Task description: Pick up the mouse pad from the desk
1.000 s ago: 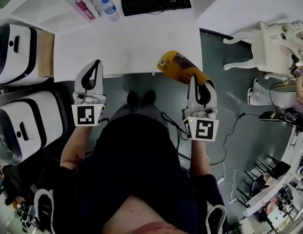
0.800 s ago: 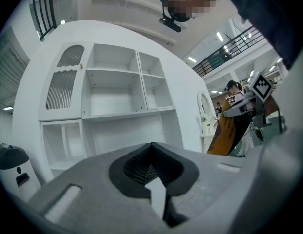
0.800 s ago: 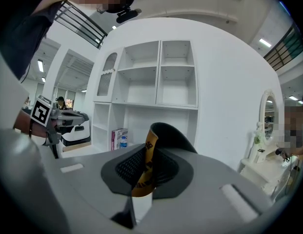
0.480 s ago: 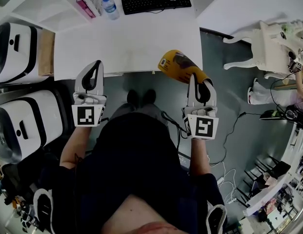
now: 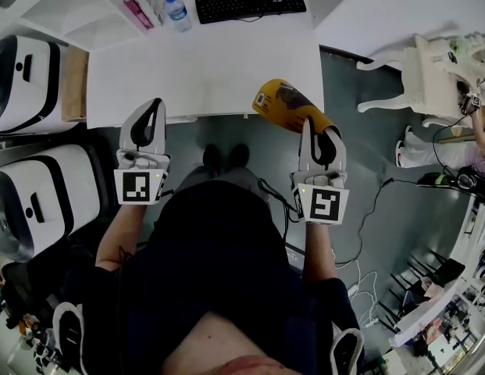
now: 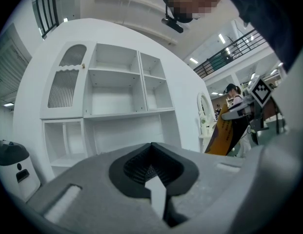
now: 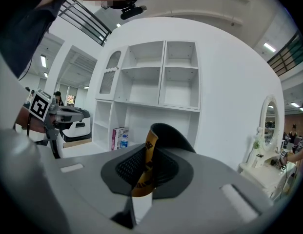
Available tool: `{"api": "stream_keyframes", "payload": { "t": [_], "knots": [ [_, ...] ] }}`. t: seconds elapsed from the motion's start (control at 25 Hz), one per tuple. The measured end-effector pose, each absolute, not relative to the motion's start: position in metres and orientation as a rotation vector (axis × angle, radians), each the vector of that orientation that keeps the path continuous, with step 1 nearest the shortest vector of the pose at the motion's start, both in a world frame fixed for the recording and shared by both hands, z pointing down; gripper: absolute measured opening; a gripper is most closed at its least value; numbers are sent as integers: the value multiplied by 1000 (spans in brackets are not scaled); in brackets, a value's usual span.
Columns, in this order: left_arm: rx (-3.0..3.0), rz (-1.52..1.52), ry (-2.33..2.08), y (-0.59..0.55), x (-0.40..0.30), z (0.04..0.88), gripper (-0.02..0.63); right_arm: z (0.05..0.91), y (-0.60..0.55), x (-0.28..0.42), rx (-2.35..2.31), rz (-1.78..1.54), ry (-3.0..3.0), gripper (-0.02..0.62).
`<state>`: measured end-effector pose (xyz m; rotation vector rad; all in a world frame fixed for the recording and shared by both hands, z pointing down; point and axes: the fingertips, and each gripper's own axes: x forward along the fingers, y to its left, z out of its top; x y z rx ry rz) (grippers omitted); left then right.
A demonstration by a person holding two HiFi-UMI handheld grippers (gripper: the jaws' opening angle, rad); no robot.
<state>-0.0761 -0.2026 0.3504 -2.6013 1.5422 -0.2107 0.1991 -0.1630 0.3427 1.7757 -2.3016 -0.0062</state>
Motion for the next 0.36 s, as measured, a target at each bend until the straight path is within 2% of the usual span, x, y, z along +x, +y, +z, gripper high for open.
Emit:
{"api": "stream_keyframes", "payload": {
  "t": [0.36],
  "knots": [
    [-2596,-217,1540,-199,-80,351,1,341,-161,197,1771,-23,-2298,20]
  ]
}}
